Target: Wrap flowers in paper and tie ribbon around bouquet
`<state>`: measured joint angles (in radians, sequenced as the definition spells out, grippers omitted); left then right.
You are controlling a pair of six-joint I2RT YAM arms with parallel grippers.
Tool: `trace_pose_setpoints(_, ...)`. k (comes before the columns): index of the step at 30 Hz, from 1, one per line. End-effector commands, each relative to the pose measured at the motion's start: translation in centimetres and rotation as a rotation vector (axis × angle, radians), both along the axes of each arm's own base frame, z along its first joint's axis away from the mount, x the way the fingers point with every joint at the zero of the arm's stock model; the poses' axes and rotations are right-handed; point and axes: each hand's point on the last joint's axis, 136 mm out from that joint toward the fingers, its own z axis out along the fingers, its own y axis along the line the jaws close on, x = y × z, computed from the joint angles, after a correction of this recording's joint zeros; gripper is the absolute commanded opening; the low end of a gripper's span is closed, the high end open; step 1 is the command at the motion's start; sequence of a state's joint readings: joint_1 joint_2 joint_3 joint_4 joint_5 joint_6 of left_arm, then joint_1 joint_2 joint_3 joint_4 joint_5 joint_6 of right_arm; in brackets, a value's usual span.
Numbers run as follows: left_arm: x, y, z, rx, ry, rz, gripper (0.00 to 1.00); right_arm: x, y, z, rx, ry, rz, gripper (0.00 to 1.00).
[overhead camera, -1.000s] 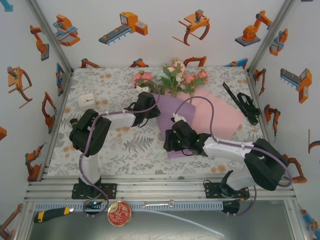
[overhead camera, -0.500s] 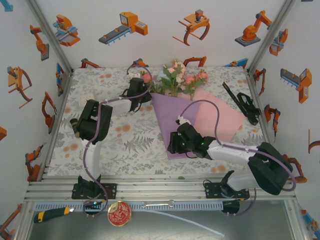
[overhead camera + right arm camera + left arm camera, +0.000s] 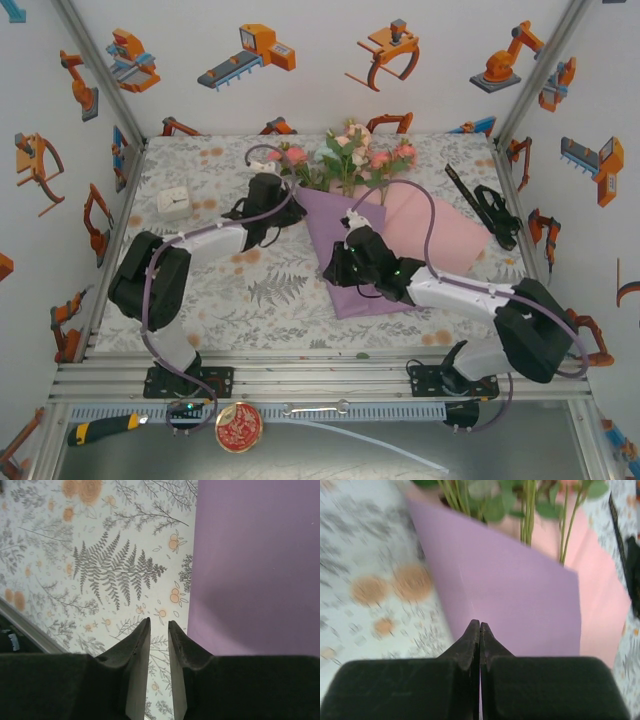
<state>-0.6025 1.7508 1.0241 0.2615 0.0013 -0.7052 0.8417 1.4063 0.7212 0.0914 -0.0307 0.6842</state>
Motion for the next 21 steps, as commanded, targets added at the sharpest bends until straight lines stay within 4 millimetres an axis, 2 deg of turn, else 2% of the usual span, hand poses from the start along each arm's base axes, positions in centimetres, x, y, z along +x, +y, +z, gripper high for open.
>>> trace_pose_setpoints(1, -1.4, -1.2, -2.4, -0.033, 0.085, -0.026, 0.00, 0.8, 0.6, -0.7, 0.001, 0.003, -0.004, 0.22)
trace_pose_setpoints(4, -0.8, -1.9, -3.6, -0.025, 0.095, -0.033, 0.00, 0.7, -0.7, -2.7, -0.052, 0.040, -0.034, 0.21)
trace_pose_setpoints(8, 0.8, -3.0, -3.5, -0.022, 0.052, -0.053, 0.00, 0.1, -3.0, -4.9, -0.100, 0.075, -0.079, 0.21)
trace_pose_setpoints(11, 2.2, -3.9, -3.9, -0.011, 0.035, -0.065, 0.00, -0.7, -3.7, -6.1, -0.111, 0.106, -0.072, 0.21)
trace_pose_setpoints(16, 4.7, -3.4, -5.3, -0.008, 0.035, -0.028, 0.00, -2.0, -4.3, -7.4, -0.112, 0.143, -0.060, 0.20)
trace_pose_setpoints(21, 8.1, -2.1, -5.4, 0.034, -0.026, -0.005, 0.00, -3.3, -5.2, -8.2, -0.117, 0.176, -0.056, 0.19)
